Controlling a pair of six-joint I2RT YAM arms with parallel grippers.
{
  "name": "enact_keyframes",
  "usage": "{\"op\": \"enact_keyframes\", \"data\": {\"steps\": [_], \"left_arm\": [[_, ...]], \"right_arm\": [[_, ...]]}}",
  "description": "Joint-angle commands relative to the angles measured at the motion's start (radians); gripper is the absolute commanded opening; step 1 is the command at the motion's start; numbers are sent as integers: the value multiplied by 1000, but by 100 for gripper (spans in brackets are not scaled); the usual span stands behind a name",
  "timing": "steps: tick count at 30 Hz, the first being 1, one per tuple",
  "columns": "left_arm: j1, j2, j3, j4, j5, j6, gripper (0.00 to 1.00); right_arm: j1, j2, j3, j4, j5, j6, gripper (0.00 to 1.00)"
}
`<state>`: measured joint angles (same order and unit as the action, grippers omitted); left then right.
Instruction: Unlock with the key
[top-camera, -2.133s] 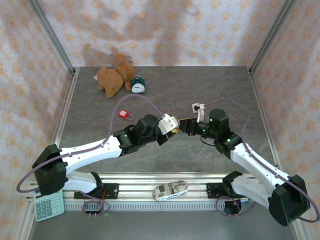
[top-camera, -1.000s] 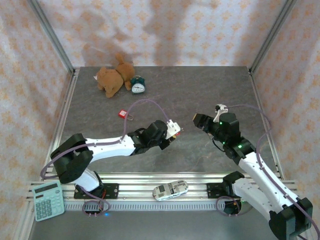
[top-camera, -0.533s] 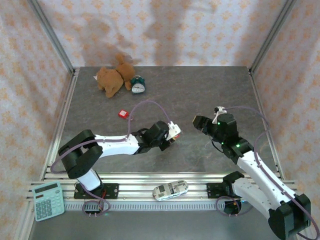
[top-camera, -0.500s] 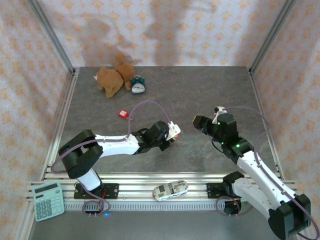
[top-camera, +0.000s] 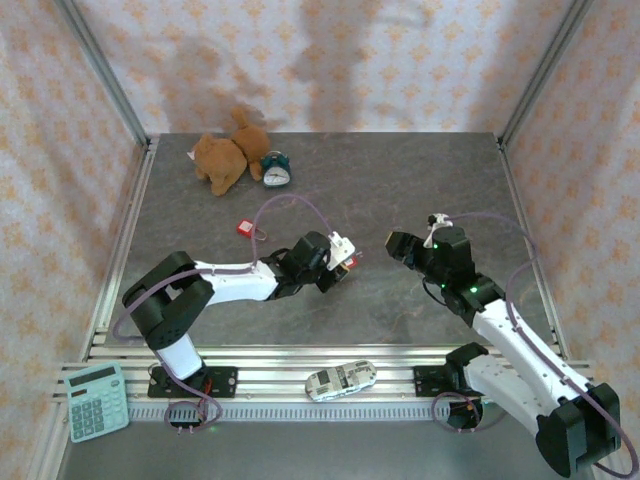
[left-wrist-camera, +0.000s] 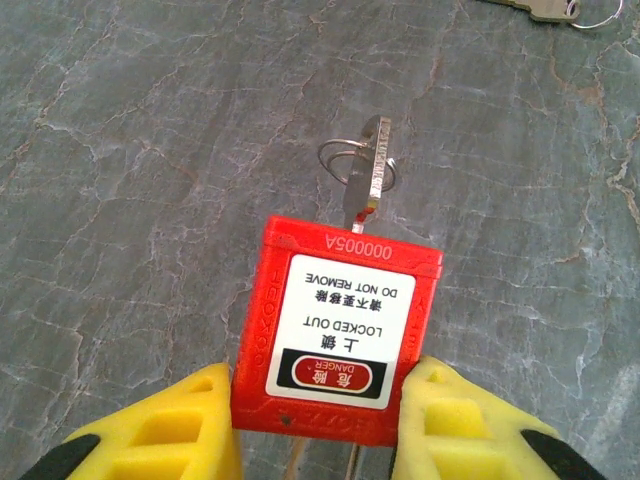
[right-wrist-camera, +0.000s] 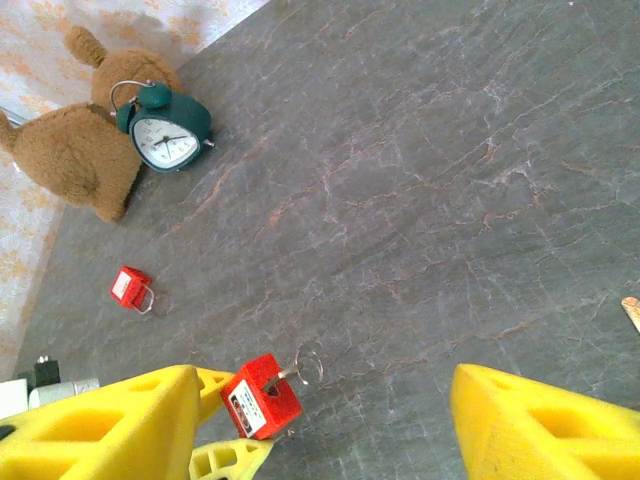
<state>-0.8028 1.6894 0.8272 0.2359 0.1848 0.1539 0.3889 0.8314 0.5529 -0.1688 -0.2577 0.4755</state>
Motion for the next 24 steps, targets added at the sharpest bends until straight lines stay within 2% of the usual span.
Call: {"op": "enact_keyframes", "data": {"steps": [1,7,12,16,24], "left_arm": [[16,19,11,39,34,-9,18],[54,47,29,31,59,-2,18],[58,76,61,-5,29,28,18],[58,98,88,-21,-37,30,18],[56,145,213,-190,-225,-19,20]], "right_arm": [[-7,0,-11,5,24,11,67],[-10,0,-13,5,20,14,67],[-9,0,-16,5,18,12,66],[-10,0,-18,11,15,14,67],[-10,-4,-27,15,12,11,67]]}}
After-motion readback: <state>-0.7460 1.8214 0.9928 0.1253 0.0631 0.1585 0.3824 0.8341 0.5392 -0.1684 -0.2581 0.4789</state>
